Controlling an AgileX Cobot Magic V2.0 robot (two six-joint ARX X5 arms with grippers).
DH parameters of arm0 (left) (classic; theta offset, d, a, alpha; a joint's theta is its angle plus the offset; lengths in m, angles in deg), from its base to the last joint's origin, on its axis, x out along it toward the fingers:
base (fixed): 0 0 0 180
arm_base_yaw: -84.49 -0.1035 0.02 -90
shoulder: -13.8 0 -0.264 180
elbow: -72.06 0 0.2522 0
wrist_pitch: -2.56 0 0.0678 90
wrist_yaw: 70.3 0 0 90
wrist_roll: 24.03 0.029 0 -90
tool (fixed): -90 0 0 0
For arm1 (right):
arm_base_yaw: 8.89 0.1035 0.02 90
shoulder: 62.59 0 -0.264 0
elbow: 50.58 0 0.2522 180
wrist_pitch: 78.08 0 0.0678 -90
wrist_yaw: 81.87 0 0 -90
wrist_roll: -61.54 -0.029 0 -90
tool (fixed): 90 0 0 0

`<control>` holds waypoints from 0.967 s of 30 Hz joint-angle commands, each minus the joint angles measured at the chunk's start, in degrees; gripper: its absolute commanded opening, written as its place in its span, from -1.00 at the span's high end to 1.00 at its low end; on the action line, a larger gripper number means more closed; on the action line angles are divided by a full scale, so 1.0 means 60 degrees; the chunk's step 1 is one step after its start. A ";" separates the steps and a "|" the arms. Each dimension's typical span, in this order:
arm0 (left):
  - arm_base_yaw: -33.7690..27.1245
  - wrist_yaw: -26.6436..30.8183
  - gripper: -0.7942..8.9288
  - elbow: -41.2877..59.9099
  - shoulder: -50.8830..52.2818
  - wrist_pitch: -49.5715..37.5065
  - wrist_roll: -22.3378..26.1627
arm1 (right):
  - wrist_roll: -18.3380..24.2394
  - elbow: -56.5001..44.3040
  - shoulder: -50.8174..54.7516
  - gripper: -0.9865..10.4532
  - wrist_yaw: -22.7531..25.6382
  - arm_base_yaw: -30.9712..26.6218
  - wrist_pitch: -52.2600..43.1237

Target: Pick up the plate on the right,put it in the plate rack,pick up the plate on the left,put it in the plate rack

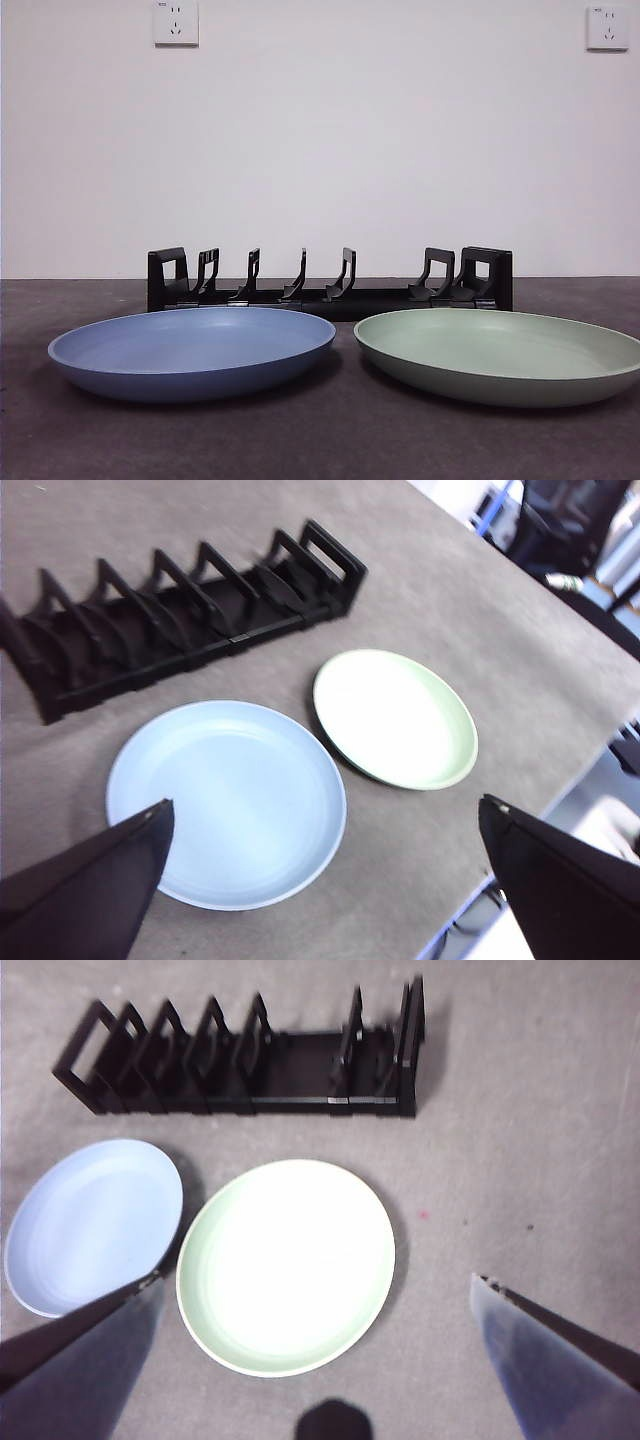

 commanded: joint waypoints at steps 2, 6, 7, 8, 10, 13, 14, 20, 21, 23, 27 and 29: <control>0.0262 -0.0506 -0.52 -0.0022 -0.0466 -0.0080 0.0630 | -0.0142 0.0044 -0.1129 -0.21 -0.0029 0.0004 -0.0157; 0.0940 -0.0911 -0.52 -0.0317 -0.1166 -0.0401 0.0670 | -0.0288 0.0044 -0.3260 -0.21 -0.0025 0.0015 -0.0627; 0.1155 -0.0911 -0.52 -0.0510 -0.1413 -0.0393 0.0801 | -0.0295 0.0044 -0.3920 -0.21 -0.0011 0.0018 -0.0750; 0.1337 -0.0911 -0.52 -0.0674 -0.1621 -0.0386 0.0918 | -0.0299 0.0044 -0.4462 -0.21 0.0011 0.0055 -0.0812; 0.1730 -0.0907 -0.52 -0.1005 -0.2036 -0.0375 0.1086 | -0.0281 0.0044 -0.5672 -0.21 0.0186 0.0222 -0.0871; 0.2222 -0.0889 -0.52 -0.1494 -0.2626 -0.0353 0.1417 | -0.0284 0.0044 -0.7096 -0.10 0.0339 0.0561 -0.1147; 0.2310 -0.0871 -0.52 -0.1563 -0.2728 -0.0353 0.1413 | -0.0284 0.0044 -0.7318 -0.09 0.0335 0.0645 -0.1228; 0.2743 -0.0867 -0.52 -0.1847 -0.3289 -0.0259 0.1708 | -0.0324 0.0044 -0.8335 -0.03 0.0765 0.1206 -0.1705; 0.2790 -0.0867 -0.52 -0.1847 -0.3344 -0.0262 0.1712 | -0.0324 0.0044 -0.8437 0.02 0.0871 0.1282 -0.1749; 0.2885 -0.0860 -0.52 -0.1847 -0.3472 -0.0244 0.1712 | -0.0328 0.0044 -0.8630 0.09 0.1031 0.1432 -0.1847; 0.2936 -0.0849 -0.52 -0.1847 -0.3563 -0.0270 0.1712 | -0.0332 0.0044 -0.8870 0.35 0.1129 0.1585 -0.2007; 0.2936 -0.0838 -0.52 -0.1851 -0.3563 -0.0284 0.1708 | -0.0357 0.0040 -0.8994 0.45 0.1129 0.1592 -0.2087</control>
